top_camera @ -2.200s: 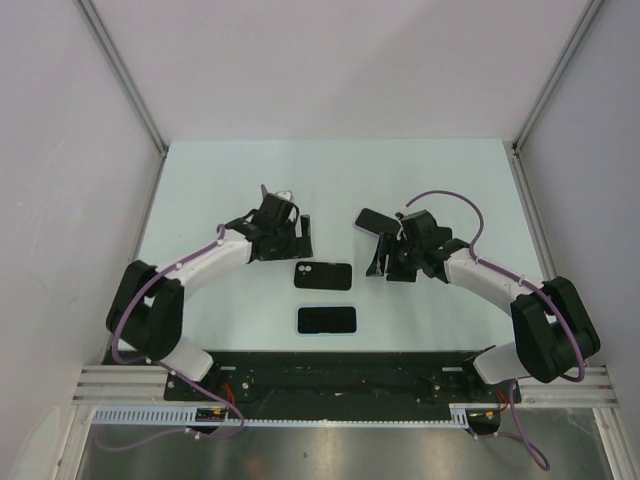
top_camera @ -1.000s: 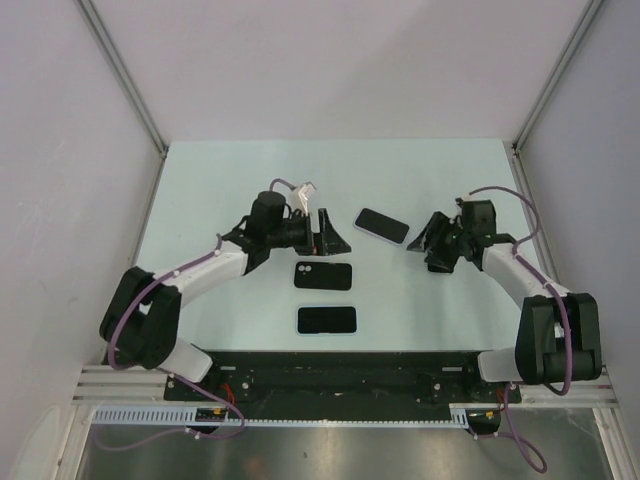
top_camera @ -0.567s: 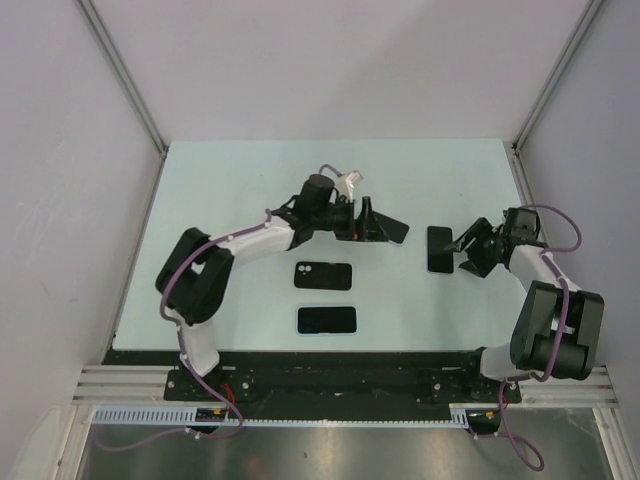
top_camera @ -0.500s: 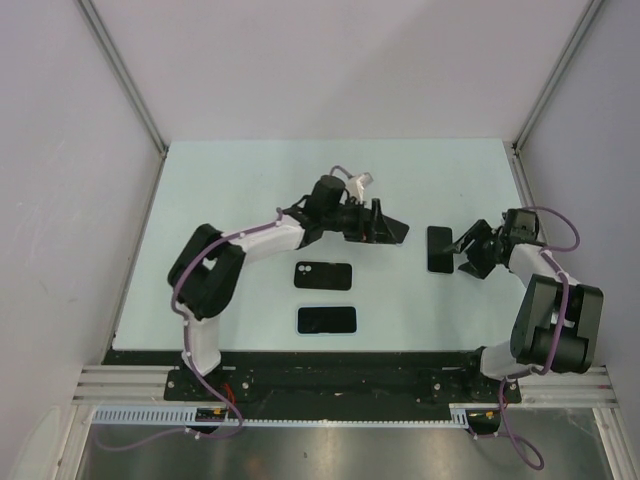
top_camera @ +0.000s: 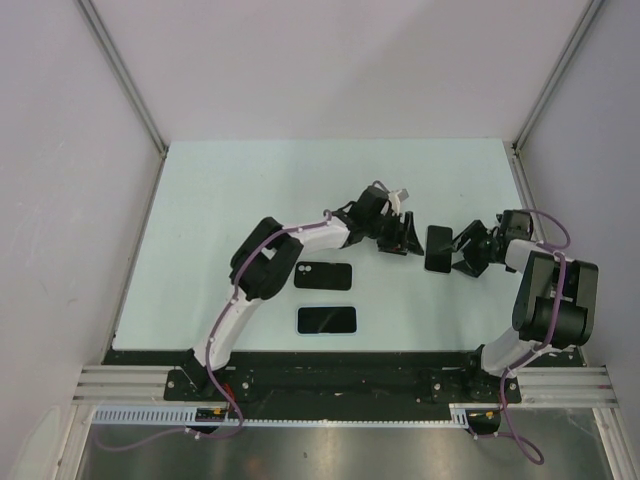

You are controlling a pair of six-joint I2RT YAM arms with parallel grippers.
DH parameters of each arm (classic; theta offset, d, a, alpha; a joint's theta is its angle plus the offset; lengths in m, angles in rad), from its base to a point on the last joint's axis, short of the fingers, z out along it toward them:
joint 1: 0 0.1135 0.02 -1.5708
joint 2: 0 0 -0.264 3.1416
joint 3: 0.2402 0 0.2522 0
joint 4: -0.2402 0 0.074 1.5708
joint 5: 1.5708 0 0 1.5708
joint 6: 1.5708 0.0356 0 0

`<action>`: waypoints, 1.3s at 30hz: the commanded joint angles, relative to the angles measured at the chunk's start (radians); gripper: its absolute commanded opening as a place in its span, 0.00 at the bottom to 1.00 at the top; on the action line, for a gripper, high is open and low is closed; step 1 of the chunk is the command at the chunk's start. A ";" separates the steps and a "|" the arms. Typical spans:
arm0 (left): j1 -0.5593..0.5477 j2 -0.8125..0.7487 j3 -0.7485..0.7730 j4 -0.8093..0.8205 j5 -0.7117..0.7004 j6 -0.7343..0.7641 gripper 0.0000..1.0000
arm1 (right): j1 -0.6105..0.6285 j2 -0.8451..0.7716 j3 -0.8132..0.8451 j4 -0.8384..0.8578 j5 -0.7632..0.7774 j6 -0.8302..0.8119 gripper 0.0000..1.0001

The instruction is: Put the phone into the phone case

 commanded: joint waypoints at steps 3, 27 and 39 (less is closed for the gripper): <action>-0.035 0.145 0.259 -0.136 -0.020 -0.020 0.66 | 0.002 0.073 0.000 0.051 0.096 -0.026 0.66; -0.083 -0.210 -0.210 -0.154 -0.043 0.065 0.60 | 0.502 -0.059 -0.029 -0.085 0.151 0.004 0.68; -0.233 -0.358 -0.394 -0.131 -0.117 0.051 0.60 | 0.671 -0.165 -0.074 -0.133 0.223 0.052 0.68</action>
